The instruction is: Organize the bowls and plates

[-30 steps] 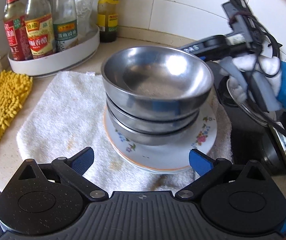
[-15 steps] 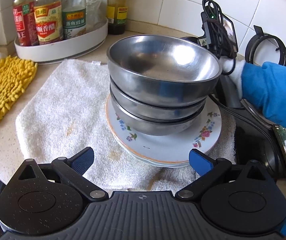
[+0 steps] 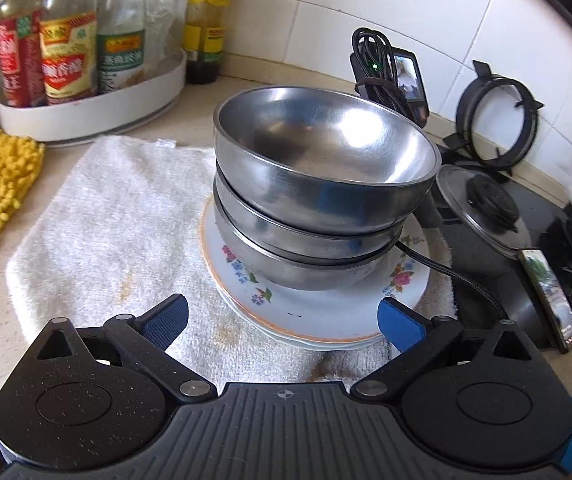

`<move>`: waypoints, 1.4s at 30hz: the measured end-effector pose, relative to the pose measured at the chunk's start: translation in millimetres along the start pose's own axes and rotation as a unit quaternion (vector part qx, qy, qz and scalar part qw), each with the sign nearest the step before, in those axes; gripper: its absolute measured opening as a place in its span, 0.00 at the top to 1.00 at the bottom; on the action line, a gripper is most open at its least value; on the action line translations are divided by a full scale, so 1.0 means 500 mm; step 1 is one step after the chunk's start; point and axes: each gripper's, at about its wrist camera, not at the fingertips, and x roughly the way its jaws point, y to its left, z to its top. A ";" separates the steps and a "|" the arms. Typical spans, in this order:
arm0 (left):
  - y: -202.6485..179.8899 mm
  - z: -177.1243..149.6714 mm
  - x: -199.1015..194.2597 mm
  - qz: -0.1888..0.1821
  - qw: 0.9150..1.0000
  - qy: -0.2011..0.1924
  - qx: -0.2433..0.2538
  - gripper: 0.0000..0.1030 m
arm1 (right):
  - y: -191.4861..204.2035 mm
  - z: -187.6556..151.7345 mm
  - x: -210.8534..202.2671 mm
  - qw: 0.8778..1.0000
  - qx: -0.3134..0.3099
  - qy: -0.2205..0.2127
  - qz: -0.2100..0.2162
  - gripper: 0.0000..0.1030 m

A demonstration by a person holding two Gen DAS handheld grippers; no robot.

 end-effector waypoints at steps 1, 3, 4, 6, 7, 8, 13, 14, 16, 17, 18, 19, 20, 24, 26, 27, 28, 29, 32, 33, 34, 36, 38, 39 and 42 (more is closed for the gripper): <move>0.004 0.001 0.003 -0.009 1.000 0.002 0.002 0.01 | 0.000 0.000 0.000 1.000 0.000 0.000 0.000 0.00; 0.011 0.003 0.012 -0.025 1.000 0.010 0.006 0.01 | 0.000 0.000 0.001 1.000 0.000 0.000 0.000 0.00; 0.013 0.004 0.017 -0.031 0.999 0.018 0.010 0.01 | 0.000 0.000 0.001 1.000 0.000 0.000 0.000 0.00; 0.016 0.009 0.024 -0.039 0.999 0.026 0.017 0.01 | 0.000 0.000 0.000 1.000 0.000 0.000 0.000 0.00; 0.015 0.011 0.025 -0.039 0.999 0.030 0.018 0.01 | 0.000 0.000 0.001 1.000 0.000 0.000 0.000 0.00; 0.016 0.012 0.024 -0.043 0.998 0.030 0.018 0.01 | 0.000 0.000 0.001 1.000 0.000 0.000 0.000 0.00; 0.015 0.007 0.025 -0.061 0.997 0.032 0.024 0.01 | 0.000 0.000 0.000 1.000 0.000 0.000 0.000 0.00; 0.016 0.007 0.025 -0.063 0.997 0.031 0.022 0.01 | 0.000 0.000 0.000 1.000 0.000 0.000 0.000 0.00; 0.017 0.008 0.023 -0.067 0.997 0.026 0.019 0.01 | 0.000 0.000 0.001 1.000 0.000 0.000 0.000 0.00; 0.019 0.007 0.022 -0.068 0.997 0.024 0.018 0.01 | 0.000 0.000 0.000 1.000 0.000 0.000 0.000 0.00; 0.022 0.007 0.019 -0.068 0.997 0.022 0.015 0.01 | 0.000 0.000 0.001 1.000 0.000 0.000 0.000 0.00; 0.025 0.007 0.017 -0.066 0.998 0.021 0.011 0.01 | 0.000 0.000 0.001 1.000 0.000 0.000 0.000 0.00; 0.029 0.006 0.014 -0.067 0.998 0.019 0.008 0.01 | 0.000 0.000 0.001 1.000 0.000 0.000 0.000 0.00; 0.038 0.005 0.013 -0.069 0.998 0.009 -0.004 0.01 | 0.000 0.000 0.001 1.000 0.000 0.000 0.000 0.00; 0.044 0.004 0.016 -0.071 0.997 0.011 -0.013 0.01 | 0.000 0.000 0.001 1.000 0.000 0.000 0.000 0.00; 0.046 0.003 0.016 -0.071 0.997 0.014 -0.018 0.01 | 0.000 0.000 0.001 1.000 0.000 0.000 0.000 0.00; 0.048 0.001 0.015 -0.072 0.997 0.016 -0.021 0.01 | 0.000 0.000 0.001 1.000 0.000 0.000 0.000 0.00; 0.050 -0.001 0.013 -0.071 0.997 0.017 -0.021 0.01 | 0.000 0.000 0.001 1.000 0.000 0.000 0.000 0.00; 0.052 -0.004 0.008 -0.065 0.998 0.018 -0.019 0.01 | 0.000 0.000 0.001 1.000 0.000 0.000 0.000 0.00; 0.053 -0.003 0.006 -0.063 0.998 0.017 -0.019 0.01 | 0.000 0.000 0.001 1.000 0.000 0.000 0.000 0.00; 0.052 -0.002 0.004 -0.063 0.998 0.014 -0.019 0.01 | 0.000 0.000 0.001 1.000 0.000 0.000 0.000 0.00; 0.046 0.001 -0.001 -0.058 0.998 0.005 -0.017 0.02 | 0.000 0.000 0.001 1.000 0.000 0.000 0.000 0.00; 0.042 0.004 -0.004 -0.055 0.998 -0.002 -0.013 0.02 | 0.000 0.000 0.002 1.000 0.000 0.000 0.000 0.00; 0.041 0.005 -0.005 -0.050 0.999 -0.004 -0.012 0.02 | 0.000 0.000 0.001 1.000 0.000 0.000 0.000 0.00; 0.042 0.008 -0.009 -0.031 0.999 -0.007 -0.015 0.02 | 0.000 0.000 0.001 1.000 0.000 0.000 0.000 0.00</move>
